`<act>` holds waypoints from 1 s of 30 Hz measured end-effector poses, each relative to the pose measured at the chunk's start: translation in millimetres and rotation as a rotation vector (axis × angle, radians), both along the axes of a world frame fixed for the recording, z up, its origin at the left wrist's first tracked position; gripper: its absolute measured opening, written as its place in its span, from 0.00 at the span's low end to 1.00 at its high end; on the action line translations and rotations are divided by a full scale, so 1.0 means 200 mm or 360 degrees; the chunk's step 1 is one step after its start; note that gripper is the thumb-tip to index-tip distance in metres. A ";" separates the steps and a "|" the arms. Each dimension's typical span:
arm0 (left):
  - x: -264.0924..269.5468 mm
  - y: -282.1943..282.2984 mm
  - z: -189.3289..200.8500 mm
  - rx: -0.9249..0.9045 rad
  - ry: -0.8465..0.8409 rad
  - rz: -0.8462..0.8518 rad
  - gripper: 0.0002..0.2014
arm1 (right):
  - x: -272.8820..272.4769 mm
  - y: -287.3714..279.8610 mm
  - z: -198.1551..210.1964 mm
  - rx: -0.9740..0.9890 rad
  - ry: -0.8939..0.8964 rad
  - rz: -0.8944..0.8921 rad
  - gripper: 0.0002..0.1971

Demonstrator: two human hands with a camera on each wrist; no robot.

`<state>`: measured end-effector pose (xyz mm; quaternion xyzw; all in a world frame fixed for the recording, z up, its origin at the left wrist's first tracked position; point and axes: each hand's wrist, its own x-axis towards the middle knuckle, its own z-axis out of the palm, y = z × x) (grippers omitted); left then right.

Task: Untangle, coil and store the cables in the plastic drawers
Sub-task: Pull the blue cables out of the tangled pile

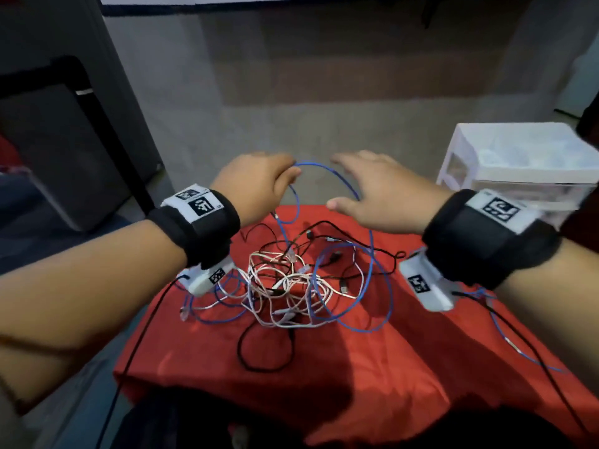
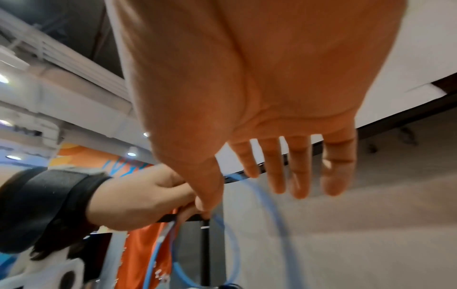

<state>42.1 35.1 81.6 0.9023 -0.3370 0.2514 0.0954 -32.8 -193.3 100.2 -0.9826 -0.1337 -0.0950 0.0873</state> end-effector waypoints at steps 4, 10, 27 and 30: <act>-0.04 -0.06 0.01 0.0194 -0.0211 -0.0194 0.23 | 0.05 0.12 0.02 0.0028 -0.0008 0.0157 0.09; 0.10 0.15 -0.16 -0.0080 -0.0098 -0.0006 0.19 | 0.02 -0.10 0.15 0.0238 -0.0250 0.0033 0.13; 0.01 0.13 0.11 -0.1444 0.0581 0.0135 0.13 | -0.05 -0.59 0.17 0.0450 -0.0137 -0.0364 0.16; -0.08 -0.05 0.22 -0.1485 0.0827 -0.0044 0.12 | -0.08 -0.70 0.25 0.0679 -0.0393 -0.0491 0.17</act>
